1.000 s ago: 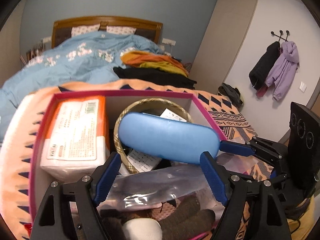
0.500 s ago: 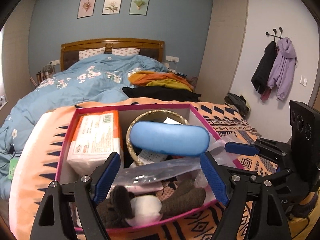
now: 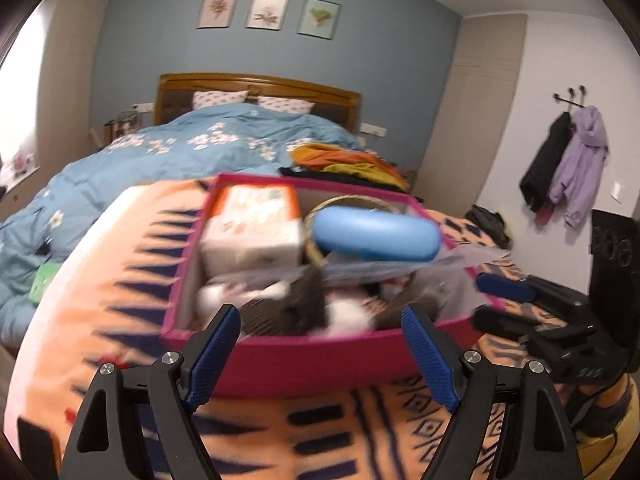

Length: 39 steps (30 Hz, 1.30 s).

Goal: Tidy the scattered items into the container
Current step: 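Open both tools and withdraw them from the pink box, then move both tools toward the red T-handle tool on the blanket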

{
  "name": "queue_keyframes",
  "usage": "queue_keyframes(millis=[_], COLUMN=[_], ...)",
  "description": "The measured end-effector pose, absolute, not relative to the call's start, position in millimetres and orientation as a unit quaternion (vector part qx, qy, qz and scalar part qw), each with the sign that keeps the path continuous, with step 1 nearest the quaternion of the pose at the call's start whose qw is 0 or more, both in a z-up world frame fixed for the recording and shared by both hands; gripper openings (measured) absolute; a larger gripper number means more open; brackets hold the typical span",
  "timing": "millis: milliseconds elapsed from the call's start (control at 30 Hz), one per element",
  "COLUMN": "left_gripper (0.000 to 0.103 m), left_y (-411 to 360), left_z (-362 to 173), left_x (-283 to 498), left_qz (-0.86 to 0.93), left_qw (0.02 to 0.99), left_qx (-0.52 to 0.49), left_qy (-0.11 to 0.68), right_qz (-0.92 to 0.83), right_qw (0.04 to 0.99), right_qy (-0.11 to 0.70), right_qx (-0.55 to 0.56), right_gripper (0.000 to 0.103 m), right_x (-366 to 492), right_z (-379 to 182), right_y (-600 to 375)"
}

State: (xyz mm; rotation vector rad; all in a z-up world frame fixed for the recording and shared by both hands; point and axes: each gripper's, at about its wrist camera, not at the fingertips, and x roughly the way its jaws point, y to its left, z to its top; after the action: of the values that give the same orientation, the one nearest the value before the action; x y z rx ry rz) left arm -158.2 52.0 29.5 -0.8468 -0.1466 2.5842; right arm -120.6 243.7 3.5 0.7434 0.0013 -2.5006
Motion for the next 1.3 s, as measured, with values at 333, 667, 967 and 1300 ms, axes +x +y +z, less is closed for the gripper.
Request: queue_keyframes(millis=[333, 667, 967, 1300], left_gripper=[0.084, 0.084, 0.084, 0.084], left_y=[-53, -97, -96, -95], left_z=[-19, -60, -65, -68], left_x=[-151, -159, -162, -170], left_qz=[0.929, 0.914, 0.911, 0.909], left_qw=[0.083, 0.050, 0.076, 0.101], left_qx=[-0.351, -0.393, -0.399, -0.400], left_qy=[-0.086, -0.092, -0.070, -0.062], right_qz=[-0.900, -0.846, -0.814, -0.800], right_qw=[0.345, 0.419, 0.439, 0.440], right_qy=[0.011, 0.014, -0.010, -0.047], right_qx=[0.267, 0.330, 0.381, 0.405], right_gripper=[0.063, 0.063, 0.063, 0.063], right_x=[-96, -111, -133, -153], right_z=[-3, -38, -61, -65], right_y=[193, 118, 70, 55])
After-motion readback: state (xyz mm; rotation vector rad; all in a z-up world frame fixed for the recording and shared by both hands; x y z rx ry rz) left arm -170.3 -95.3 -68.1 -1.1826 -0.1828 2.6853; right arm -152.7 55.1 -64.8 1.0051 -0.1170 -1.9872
